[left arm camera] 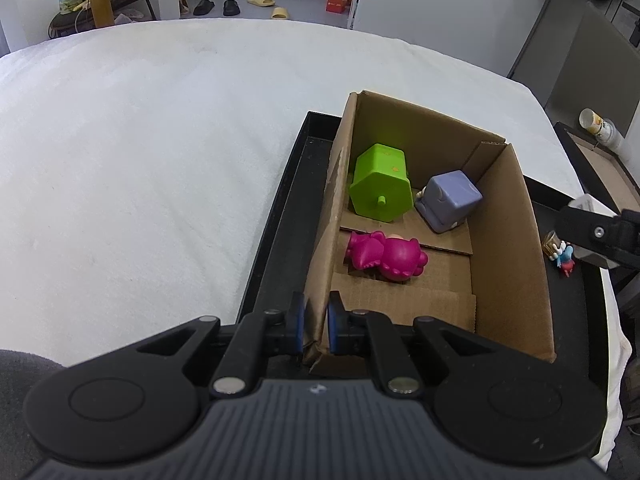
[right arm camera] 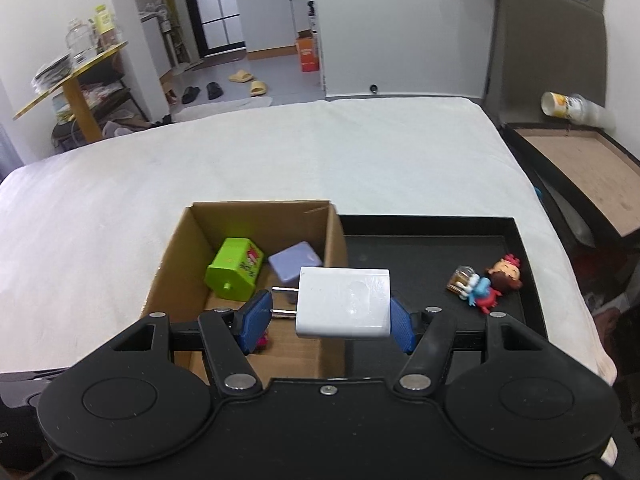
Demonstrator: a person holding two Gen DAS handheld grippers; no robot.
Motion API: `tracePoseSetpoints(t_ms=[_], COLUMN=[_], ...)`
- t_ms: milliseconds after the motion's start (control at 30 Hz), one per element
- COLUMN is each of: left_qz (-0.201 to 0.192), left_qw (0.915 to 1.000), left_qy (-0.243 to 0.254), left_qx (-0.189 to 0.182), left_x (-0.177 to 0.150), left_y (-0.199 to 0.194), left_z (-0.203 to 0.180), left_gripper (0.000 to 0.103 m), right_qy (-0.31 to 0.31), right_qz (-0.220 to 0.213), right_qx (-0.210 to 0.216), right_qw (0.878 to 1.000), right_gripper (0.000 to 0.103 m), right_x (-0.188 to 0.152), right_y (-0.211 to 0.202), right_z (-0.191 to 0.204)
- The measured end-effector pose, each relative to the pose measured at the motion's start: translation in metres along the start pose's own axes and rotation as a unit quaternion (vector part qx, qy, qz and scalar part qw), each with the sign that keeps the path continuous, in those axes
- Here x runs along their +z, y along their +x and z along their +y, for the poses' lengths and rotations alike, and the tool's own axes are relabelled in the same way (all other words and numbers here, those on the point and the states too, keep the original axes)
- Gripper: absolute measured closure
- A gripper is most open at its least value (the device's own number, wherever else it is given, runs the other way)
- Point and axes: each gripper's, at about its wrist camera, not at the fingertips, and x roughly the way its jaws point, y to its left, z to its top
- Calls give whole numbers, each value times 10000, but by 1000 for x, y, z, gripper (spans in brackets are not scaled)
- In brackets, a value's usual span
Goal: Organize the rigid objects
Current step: 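Carry the white charger plug with the right gripper over the box, then open the right gripper to drop the charger plug into the box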
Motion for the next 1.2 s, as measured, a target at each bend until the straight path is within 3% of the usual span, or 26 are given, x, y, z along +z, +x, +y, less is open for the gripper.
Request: tracePoseSetpoints(t_ms=[667,967,1067,1200], left_qz=[76,111,123,126], left_qw=[9993,9987,9985,9983], left_qy=[-209,-299,-311,-337], left_qx=[-301,-397,-427,-452], left_x=[2,3,3,3], left_y=[2,3,3,3], left_z=[14,19,20,21], left_gripper=[92,92,91,91], right_qy=[-1046,-1601,-1637,-1514], right_qz=[-19,139,64,82], right_qx=[433,286,61,126], right_qw=[9936,9866,9865,9884], right_gripper=[42,41,31,31], right_x=[3,1,0,-1], right_y=[23,43,42,34], right_z=[52,66,65,60])
